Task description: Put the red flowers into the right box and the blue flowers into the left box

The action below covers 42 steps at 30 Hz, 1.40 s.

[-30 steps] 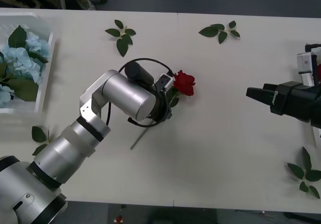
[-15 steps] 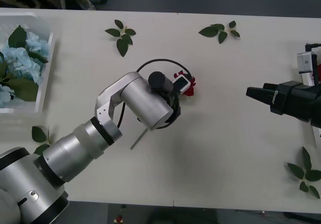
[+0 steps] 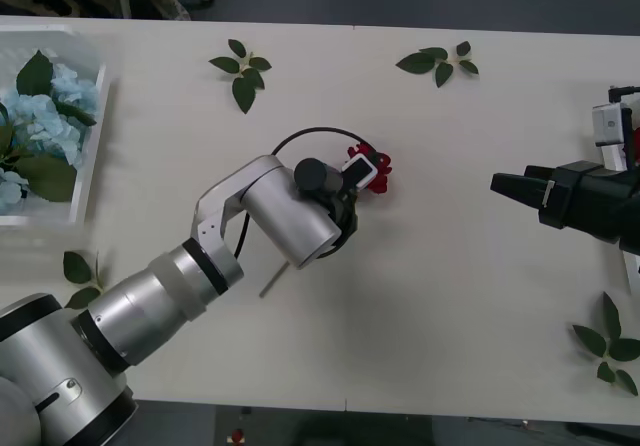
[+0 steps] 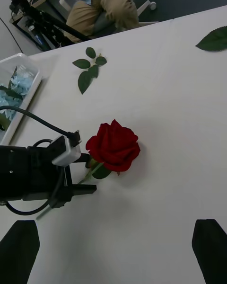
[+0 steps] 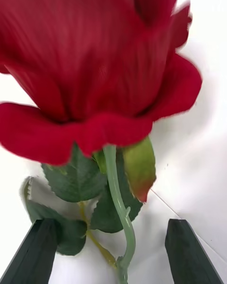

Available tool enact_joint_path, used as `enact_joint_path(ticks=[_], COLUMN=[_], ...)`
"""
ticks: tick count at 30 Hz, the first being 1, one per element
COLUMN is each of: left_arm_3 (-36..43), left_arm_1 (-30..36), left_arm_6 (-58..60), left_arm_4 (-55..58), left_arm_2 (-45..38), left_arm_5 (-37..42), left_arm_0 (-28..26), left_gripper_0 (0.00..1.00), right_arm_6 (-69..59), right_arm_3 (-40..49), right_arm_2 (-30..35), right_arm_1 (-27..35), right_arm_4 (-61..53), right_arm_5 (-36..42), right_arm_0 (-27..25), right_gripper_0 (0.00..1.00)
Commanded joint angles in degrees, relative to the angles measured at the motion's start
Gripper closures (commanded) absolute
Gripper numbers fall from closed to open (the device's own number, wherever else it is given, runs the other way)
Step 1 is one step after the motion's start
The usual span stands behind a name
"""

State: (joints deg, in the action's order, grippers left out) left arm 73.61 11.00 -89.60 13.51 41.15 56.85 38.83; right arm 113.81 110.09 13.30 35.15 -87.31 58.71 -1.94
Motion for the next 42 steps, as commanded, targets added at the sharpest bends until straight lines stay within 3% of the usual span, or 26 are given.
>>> enact_joint_path(ticks=[1,4,7,10,11,12,22,30,35,42], left_arm_3=[0.2,0.1,0.1,0.2,0.1,0.2,0.1,3.4,13.0,29.8], left_arm_1=[0.5,0.5,0.6,0.5,0.5,0.5,0.9,4.8,10.2,12.6], left_arm_6=[-1.9,-2.1,-2.2,-2.2,-2.2,-2.2,-2.2,-1.9,-1.9,-3.2], left_arm_4=[-0.4,-0.3,-0.3,-0.3,-0.3,-0.4,-2.3,-2.3,3.8,13.4], left_arm_2=[0.6,0.6,0.6,0.6,0.6,0.6,0.6,-1.0,-5.6,-17.5], left_arm_5=[-0.7,-0.6,-0.6,-0.6,-0.6,-0.6,-0.6,-0.6,-0.7,-0.8], left_arm_0=[1.2,1.2,1.3,1.3,1.2,1.2,1.2,0.9,-1.4,-9.6], left_gripper_0=[0.34,0.36,0.47,0.79,0.95,1.0,1.0,1.0,1.0,1.0], right_arm_6=[1.2,1.2,1.2,1.2,1.2,1.2,1.1,1.1,1.1,1.1], right_arm_3=[1.9,1.9,2.0,1.9,1.9,1.9,1.9,1.9,1.9,1.9], right_arm_2=[0.0,0.0,0.0,0.0,0.0,0.0,0.0,0.0,0.0,0.0], right_arm_1=[0.3,0.3,0.3,0.4,0.4,0.4,0.4,0.4,0.4,0.4], right_arm_4=[-0.9,-0.9,-0.9,-0.9,-0.9,-0.9,-0.9,-0.9,-0.9,-1.0], right_arm_5=[-0.2,-0.3,-0.3,-0.3,-0.4,-0.4,-0.5,-0.5,-0.5,-0.5], right_arm_0=[1.5,1.5,1.5,1.5,1.5,1.5,1.6,1.6,1.6,1.5], right_gripper_0=[0.05,0.05,0.05,0.05,0.05,0.05,0.05,0.05,0.05,0.05])
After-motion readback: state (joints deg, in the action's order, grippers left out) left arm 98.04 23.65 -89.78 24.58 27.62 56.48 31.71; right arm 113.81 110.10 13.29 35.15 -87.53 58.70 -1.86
